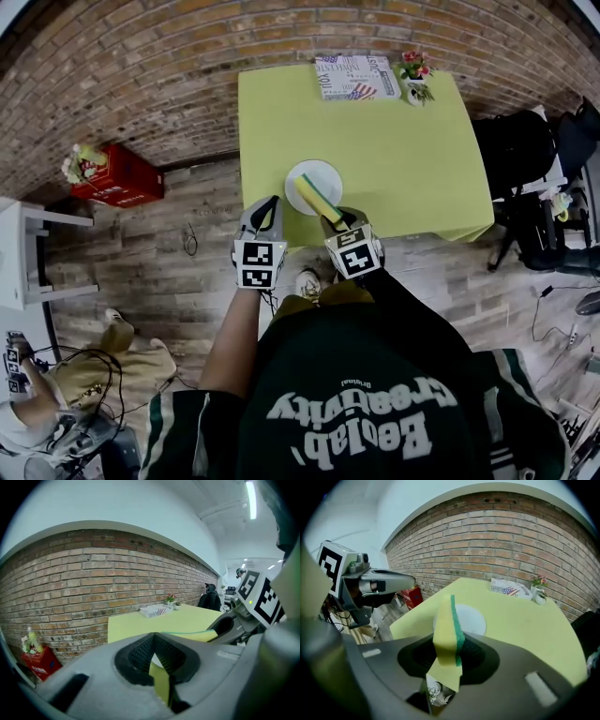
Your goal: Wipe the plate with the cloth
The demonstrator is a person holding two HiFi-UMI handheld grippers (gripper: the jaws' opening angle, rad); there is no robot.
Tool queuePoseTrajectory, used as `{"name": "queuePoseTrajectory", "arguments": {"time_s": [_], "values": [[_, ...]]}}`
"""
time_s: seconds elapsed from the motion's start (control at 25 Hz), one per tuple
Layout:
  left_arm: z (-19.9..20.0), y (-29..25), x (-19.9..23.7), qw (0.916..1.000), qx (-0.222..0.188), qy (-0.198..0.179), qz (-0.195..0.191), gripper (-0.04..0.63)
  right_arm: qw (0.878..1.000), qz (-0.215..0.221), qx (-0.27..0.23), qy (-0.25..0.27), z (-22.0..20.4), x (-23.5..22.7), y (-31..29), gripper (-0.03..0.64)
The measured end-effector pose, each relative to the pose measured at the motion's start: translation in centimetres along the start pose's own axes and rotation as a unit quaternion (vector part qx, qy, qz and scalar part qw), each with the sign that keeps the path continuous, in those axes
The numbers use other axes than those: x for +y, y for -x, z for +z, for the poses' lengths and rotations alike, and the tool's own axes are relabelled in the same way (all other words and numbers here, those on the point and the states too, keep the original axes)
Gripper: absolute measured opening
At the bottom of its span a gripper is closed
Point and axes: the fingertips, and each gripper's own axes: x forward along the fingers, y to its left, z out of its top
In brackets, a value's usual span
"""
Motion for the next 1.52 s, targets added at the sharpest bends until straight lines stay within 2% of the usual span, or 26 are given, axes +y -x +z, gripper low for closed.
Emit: {"name": "queuePoseTrajectory", "arguments": {"time_s": [0.16,0.64,1.0,1.52], "values": [[-0.4,0.6,0.7,1.0,0.002,0.002,0.007,0.003,1.0,0.022,0.007,0.014,0.2,1.9,-0.7,0.13],[-1.1,1.2,1.8,0.9998,0.006,0.006,0.016,0.003,0.999,0.042,0.014,0.024,0.1,3.5,-1.6,0.13],[-1.1,0.8,1.7,0.9999,0.005,0.006,0.01,0.003,0.999,0.018,0.026,0.03,-0.6,2.4,-1.5,0.129],[-0.7,-1.1,0.3,0.9999,0.005,0.003,-0.014,0.003,0.998,-0.04,0.049,0.005,-2.7,-2.1,-0.1,0.129]]}}
